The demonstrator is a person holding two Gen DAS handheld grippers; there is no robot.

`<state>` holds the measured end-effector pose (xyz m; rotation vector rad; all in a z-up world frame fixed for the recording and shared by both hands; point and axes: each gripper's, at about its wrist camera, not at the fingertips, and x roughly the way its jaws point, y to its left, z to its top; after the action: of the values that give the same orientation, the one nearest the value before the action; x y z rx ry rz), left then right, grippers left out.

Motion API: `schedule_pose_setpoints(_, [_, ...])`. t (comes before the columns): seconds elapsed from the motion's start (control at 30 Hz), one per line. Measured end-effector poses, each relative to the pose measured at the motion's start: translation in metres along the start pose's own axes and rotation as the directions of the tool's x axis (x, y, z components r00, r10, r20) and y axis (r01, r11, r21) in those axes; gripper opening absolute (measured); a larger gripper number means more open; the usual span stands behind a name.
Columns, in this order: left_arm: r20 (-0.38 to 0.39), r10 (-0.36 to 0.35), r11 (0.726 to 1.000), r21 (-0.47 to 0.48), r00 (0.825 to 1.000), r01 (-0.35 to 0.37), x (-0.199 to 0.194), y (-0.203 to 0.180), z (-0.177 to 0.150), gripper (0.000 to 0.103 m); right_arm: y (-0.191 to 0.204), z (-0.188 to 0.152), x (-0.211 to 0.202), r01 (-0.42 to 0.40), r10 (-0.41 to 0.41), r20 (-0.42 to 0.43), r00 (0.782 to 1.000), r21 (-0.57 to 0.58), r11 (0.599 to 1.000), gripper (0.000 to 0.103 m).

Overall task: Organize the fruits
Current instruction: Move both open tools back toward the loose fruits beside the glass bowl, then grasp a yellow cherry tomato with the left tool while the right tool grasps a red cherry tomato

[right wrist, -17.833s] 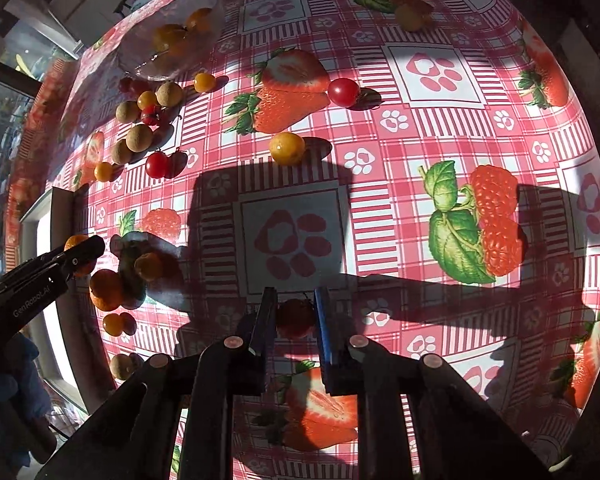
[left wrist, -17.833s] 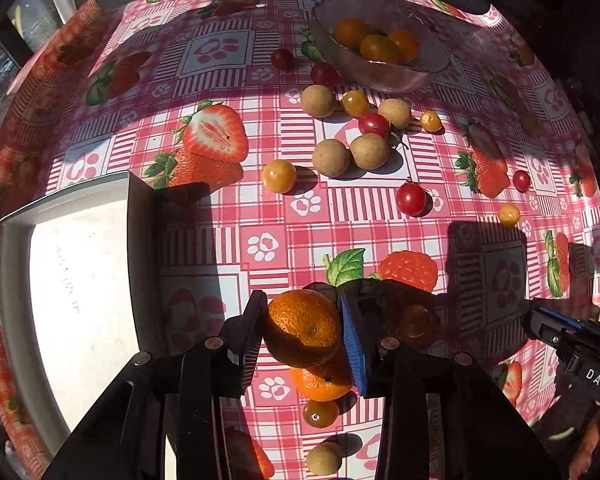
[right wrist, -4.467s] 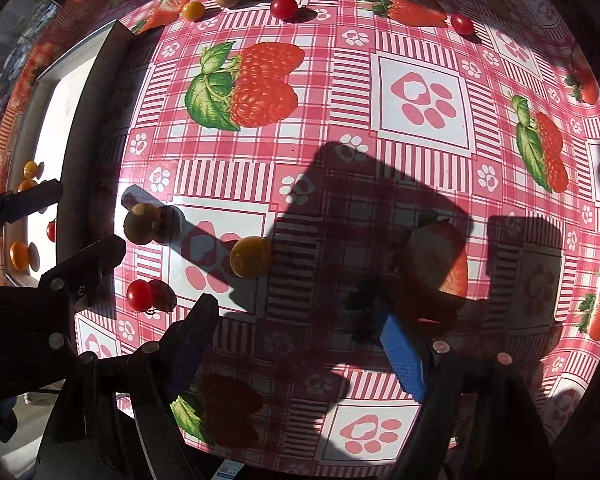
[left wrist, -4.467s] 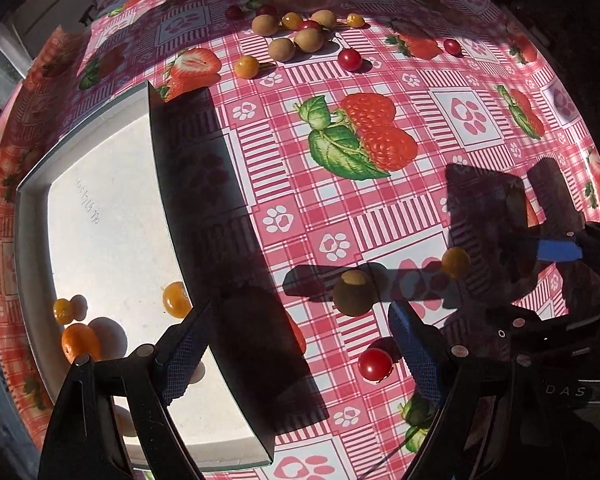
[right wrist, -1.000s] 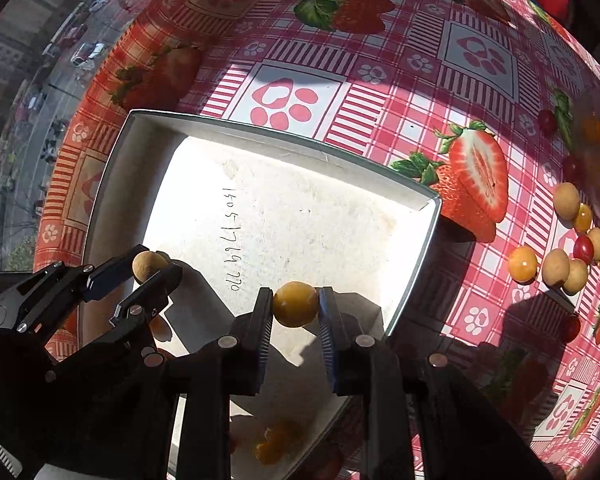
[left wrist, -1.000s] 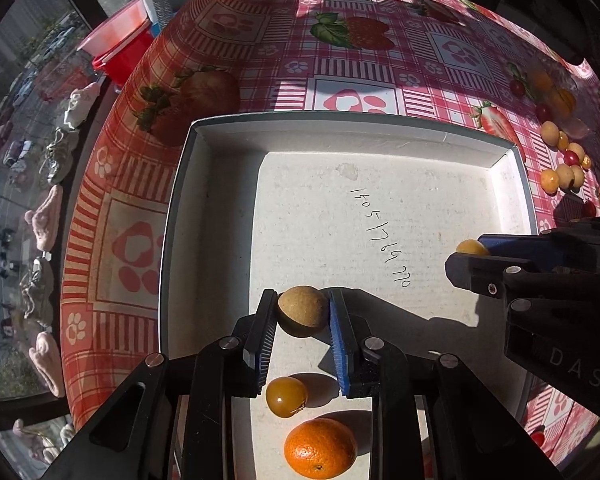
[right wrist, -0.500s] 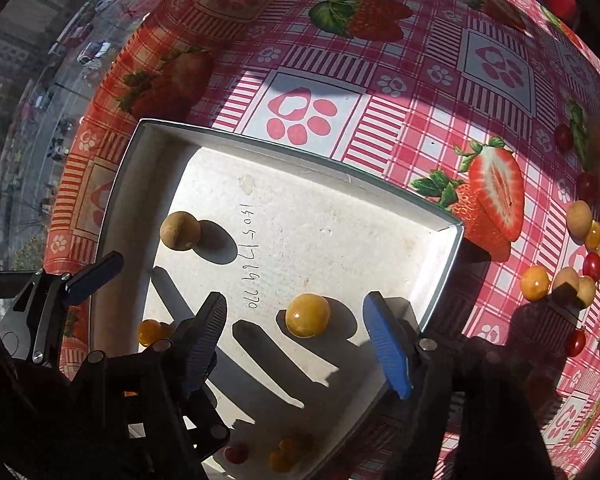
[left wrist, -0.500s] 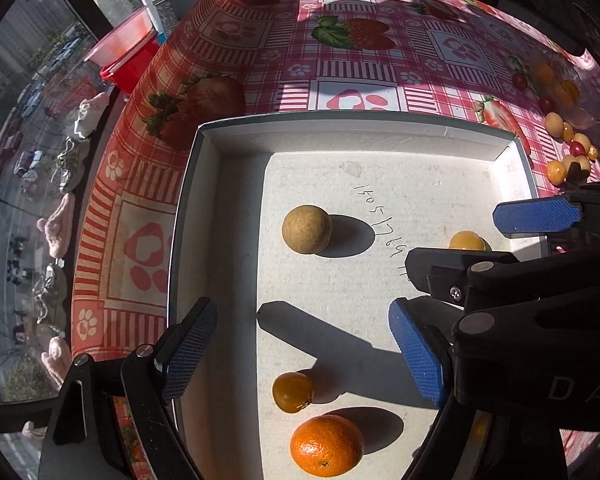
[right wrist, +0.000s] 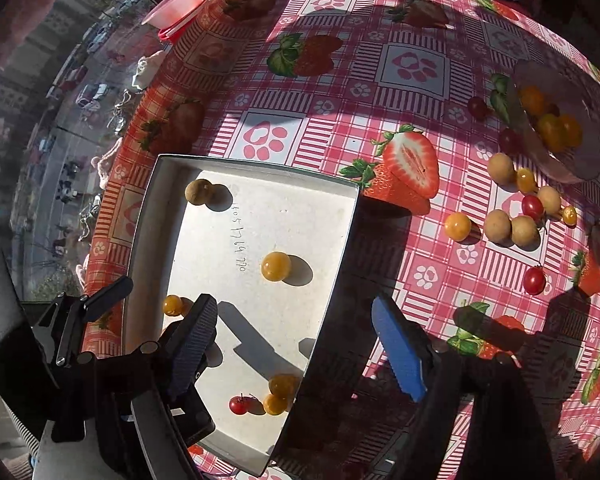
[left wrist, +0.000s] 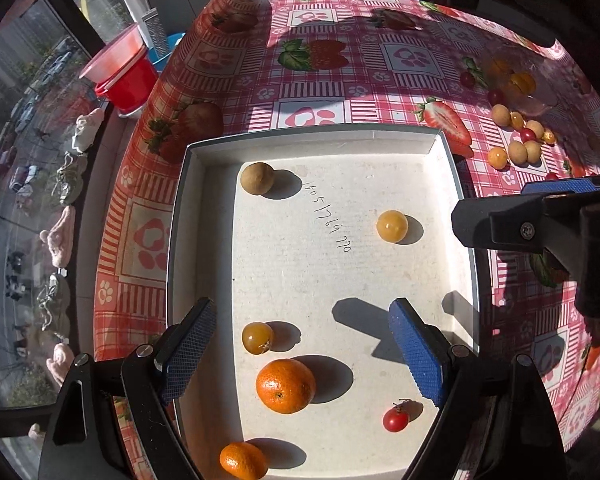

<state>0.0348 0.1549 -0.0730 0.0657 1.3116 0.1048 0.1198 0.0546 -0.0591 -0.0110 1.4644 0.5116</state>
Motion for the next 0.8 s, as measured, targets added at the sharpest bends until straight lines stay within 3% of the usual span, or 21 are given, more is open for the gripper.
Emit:
schedule_pose_setpoints(0.4, [0.026, -0.078, 0.981, 0.181, 0.997, 0.072, -0.021, -0.092, 0.02, 0.088, -0.131, -0.078, -0.013, 0.114, -0.098, -0.077, 0.992, 0.238, 0.964, 0.083])
schedule_pose_setpoints(0.57, [0.057, -0.08, 0.977, 0.203, 0.995, 0.067, -0.017, -0.119, 0.047, 0.088, -0.162, -0.079, -0.021, 0.142, -0.134, -0.05, 0.99, 0.265, 0.954, 0.083])
schedule_pose_setpoints(0.7, [0.08, -0.091, 0.973, 0.217, 0.993, 0.071, -0.01, -0.136, 0.07, 0.088, -0.176, -0.069, -0.026, 0.188, -0.192, -0.008, 0.981, 0.224, 0.956, 0.083])
schedule_pose_setpoints(0.8, [0.086, -0.083, 0.97, 0.237, 0.993, 0.06, 0.001, -0.148, 0.084, 0.088, -0.185, -0.063, -0.027, 0.184, -0.192, 0.016, 0.981, 0.203, 0.962, 0.083])
